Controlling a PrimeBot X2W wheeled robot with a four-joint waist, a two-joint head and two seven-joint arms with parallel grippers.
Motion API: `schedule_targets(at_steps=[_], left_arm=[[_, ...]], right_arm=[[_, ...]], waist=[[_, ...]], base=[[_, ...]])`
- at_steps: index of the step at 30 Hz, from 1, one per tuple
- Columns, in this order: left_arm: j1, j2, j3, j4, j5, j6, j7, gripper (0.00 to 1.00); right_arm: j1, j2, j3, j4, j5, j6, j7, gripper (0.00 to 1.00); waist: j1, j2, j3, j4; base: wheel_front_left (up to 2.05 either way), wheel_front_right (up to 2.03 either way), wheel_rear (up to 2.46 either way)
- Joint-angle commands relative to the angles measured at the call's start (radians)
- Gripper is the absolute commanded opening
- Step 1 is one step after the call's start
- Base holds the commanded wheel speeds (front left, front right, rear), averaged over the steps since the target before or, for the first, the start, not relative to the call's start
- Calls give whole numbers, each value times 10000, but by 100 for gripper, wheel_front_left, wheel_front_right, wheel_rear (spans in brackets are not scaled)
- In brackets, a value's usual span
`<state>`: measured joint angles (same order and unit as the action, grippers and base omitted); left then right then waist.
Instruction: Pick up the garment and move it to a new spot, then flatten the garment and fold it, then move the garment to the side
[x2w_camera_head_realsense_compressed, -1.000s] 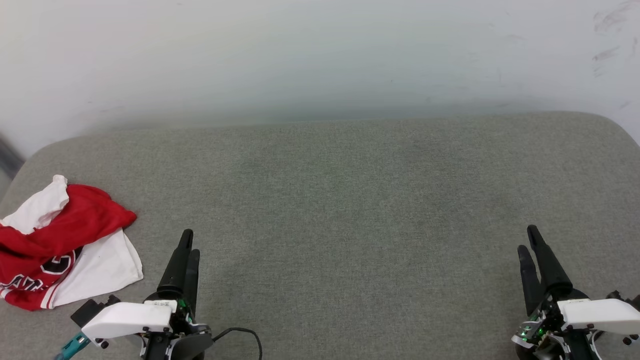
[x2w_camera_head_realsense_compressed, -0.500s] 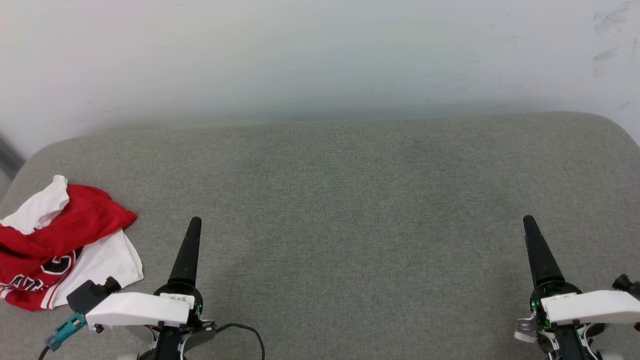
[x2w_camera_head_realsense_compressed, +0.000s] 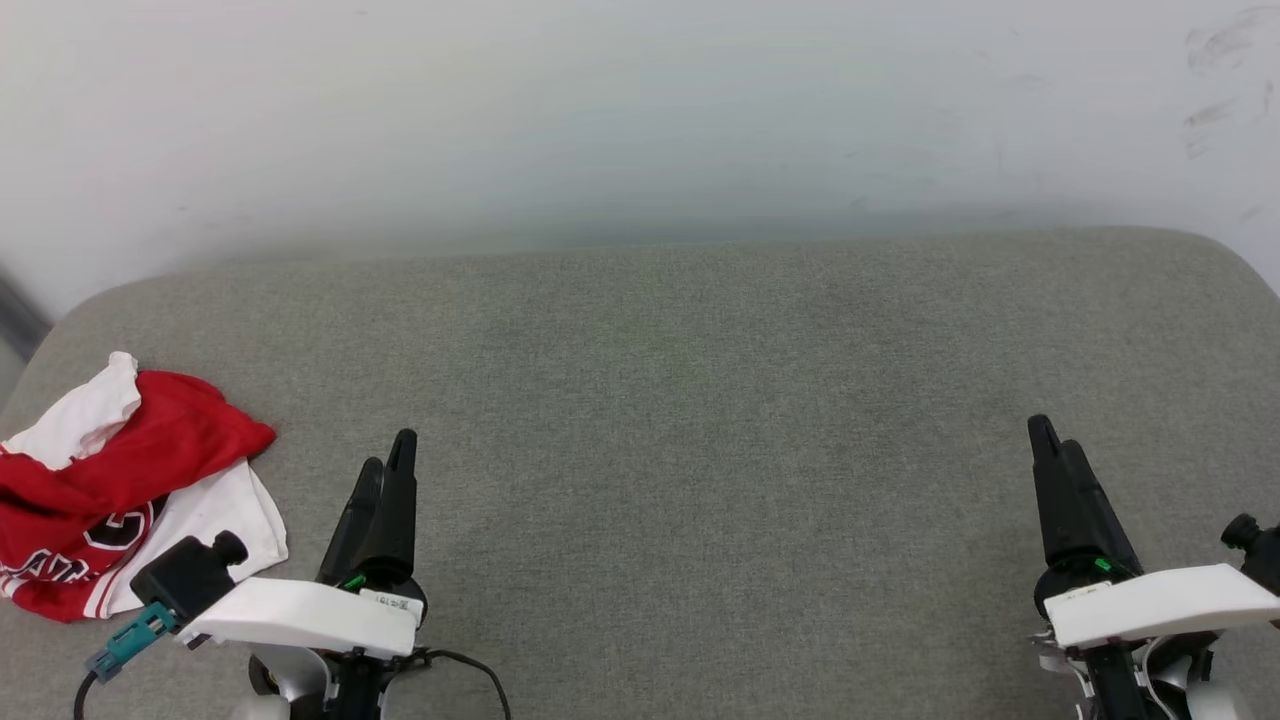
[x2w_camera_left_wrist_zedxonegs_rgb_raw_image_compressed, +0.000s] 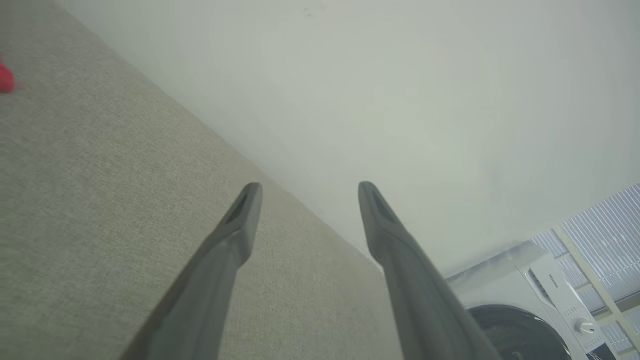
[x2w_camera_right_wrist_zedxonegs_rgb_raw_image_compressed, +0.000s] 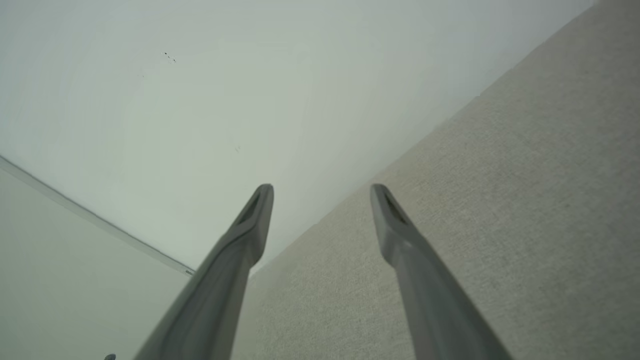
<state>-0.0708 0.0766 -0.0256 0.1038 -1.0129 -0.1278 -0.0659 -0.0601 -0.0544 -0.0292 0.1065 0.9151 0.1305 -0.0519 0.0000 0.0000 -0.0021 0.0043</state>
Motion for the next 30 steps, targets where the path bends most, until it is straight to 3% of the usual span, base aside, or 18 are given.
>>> schedule_targets(at_steps=[1,30], left_arm=[[-71,-7,11,-198,378,-24,-97,100],[168,115,206,-331,5135,-6,-937,100]], right_arm=[[-101,-31,29,-222,-373,3,4,100],[-172,-482,511,-903,-4836,2,540,100]], waist=[[0,0,0,-5],[0,0,-35,-105]], base=[[0,0,0],[0,0,0]])
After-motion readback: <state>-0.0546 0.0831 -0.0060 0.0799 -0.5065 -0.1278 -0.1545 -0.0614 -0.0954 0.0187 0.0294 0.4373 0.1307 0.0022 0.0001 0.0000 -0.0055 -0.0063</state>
